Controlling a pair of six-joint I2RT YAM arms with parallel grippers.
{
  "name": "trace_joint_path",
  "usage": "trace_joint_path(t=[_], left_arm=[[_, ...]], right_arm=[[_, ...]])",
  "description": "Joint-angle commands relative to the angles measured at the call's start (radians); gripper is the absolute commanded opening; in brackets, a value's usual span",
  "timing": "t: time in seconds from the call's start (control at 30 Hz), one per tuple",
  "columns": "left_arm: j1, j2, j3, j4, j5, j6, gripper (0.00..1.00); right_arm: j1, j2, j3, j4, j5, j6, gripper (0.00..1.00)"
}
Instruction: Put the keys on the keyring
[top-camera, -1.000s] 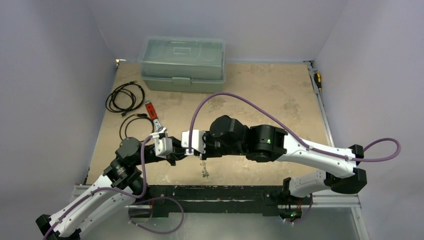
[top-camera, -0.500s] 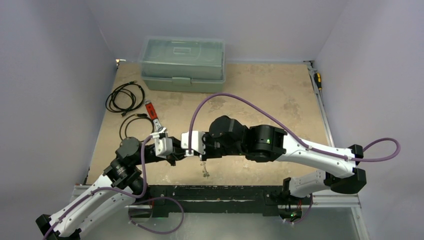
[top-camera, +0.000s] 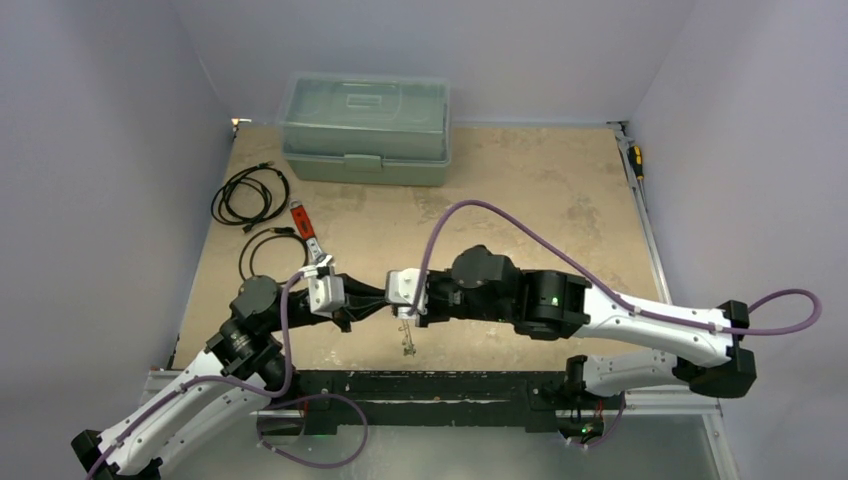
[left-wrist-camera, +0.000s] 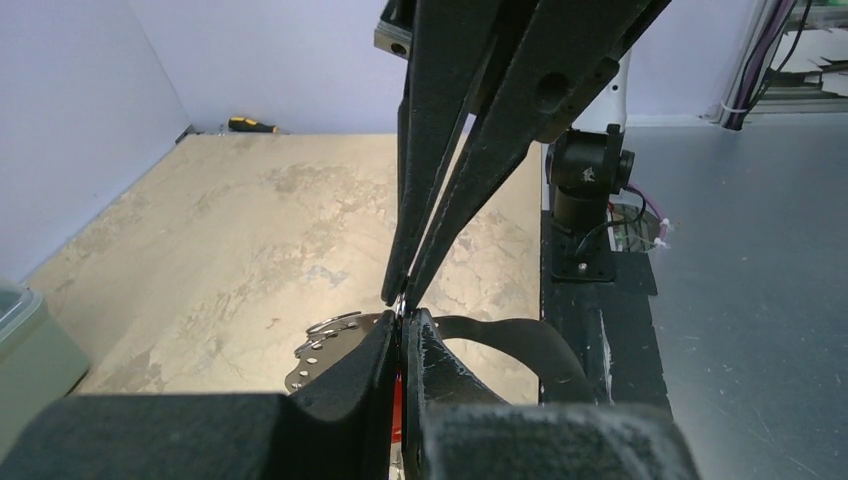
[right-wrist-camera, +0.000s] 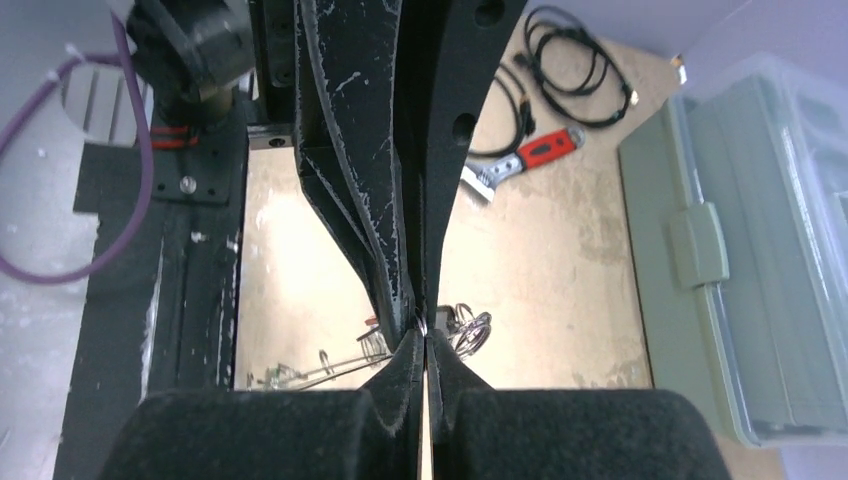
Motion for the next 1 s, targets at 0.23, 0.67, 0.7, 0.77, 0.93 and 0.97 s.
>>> trace_joint_path(t=[0.23, 0.67, 0.7, 0.77, 0.93, 0.97], left_arm=[[-0.005, -0.043, 0.047, 0.1, -0.005, -0.012, 0.07], [-0.004, -0.039, 0.046, 0.107, 0.019, -0.023, 0.13], [-0.004, -0.04, 0.046, 0.107, 0.019, -0.023, 0.13], [-0.005, -0.042, 0.045, 0.108, 0.018, -0.026, 0.13], [-0.004, -0.037, 0.044, 0.114, 0.02, -0.038, 0.17], [-0.004, -0.037, 0.044, 0.115, 0.021, -0.039, 0.17]], right_arm=[[-0.004, -0.231, -0.348, 0.646, -0.048, 0.129, 0.0], [-0.004, -0.271, -0.354, 0.658, -0.1, 0.142, 0.0], [-0.004, -0.278, -0.354, 0.657, -0.101, 0.142, 0.0], [-0.003, -0.287, -0.354, 0.655, -0.108, 0.143, 0.0], [-0.004, -0.285, -0.34, 0.631, -0.124, 0.135, 0.0], [-0.004, -0.282, -0.338, 0.628, -0.128, 0.134, 0.0]])
